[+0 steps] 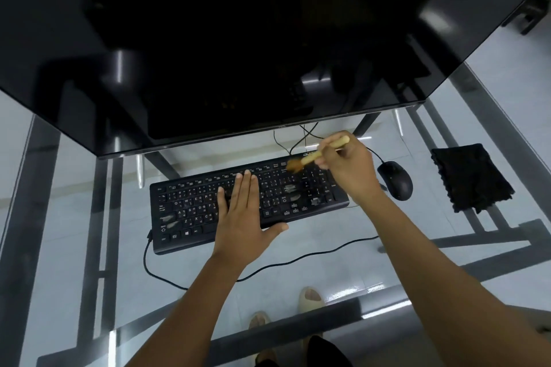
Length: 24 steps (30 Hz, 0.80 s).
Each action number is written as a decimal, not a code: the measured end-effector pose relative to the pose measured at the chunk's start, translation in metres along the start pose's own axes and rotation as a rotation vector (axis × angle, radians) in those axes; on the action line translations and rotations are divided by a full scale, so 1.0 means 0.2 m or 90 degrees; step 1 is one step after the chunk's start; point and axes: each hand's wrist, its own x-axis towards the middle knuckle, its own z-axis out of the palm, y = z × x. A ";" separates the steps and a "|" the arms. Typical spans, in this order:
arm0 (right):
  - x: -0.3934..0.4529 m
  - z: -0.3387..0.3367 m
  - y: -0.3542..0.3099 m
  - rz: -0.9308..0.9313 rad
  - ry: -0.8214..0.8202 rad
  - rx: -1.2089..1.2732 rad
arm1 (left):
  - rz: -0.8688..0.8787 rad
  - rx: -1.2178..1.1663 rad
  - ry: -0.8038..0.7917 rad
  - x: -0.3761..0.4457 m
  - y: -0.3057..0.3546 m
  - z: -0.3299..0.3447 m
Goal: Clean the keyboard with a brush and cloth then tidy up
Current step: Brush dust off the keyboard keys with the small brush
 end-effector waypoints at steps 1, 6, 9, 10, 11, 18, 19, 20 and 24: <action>0.00 -0.02 0.02 0.012 -0.037 0.000 | 0.004 0.002 -0.001 0.01 0.01 0.00; 0.01 -0.12 0.06 -0.030 0.075 -0.077 | 0.011 0.002 -0.007 0.06 0.09 0.02; 0.02 -0.15 0.06 0.050 -0.065 0.001 | 0.016 -0.002 -0.011 0.08 0.13 0.04; 0.01 -0.16 0.08 0.042 -0.106 -0.060 | 0.017 -0.002 -0.015 0.09 0.14 0.04; 0.01 -0.15 0.09 0.029 -0.111 -0.115 | 0.014 -0.003 -0.015 0.08 0.14 0.05; 0.01 -0.22 0.12 0.047 -0.092 -0.034 | -0.008 0.012 -0.010 0.11 0.19 0.07; 0.00 -0.21 0.13 0.031 -0.116 -0.080 | -0.010 0.015 -0.009 0.11 0.19 0.08; 0.00 -0.22 0.15 0.009 -0.097 -0.130 | -0.011 0.015 -0.009 0.11 0.20 0.08; 0.02 -0.28 0.18 -0.015 0.062 -0.115 | -0.012 0.009 -0.002 0.11 0.20 0.08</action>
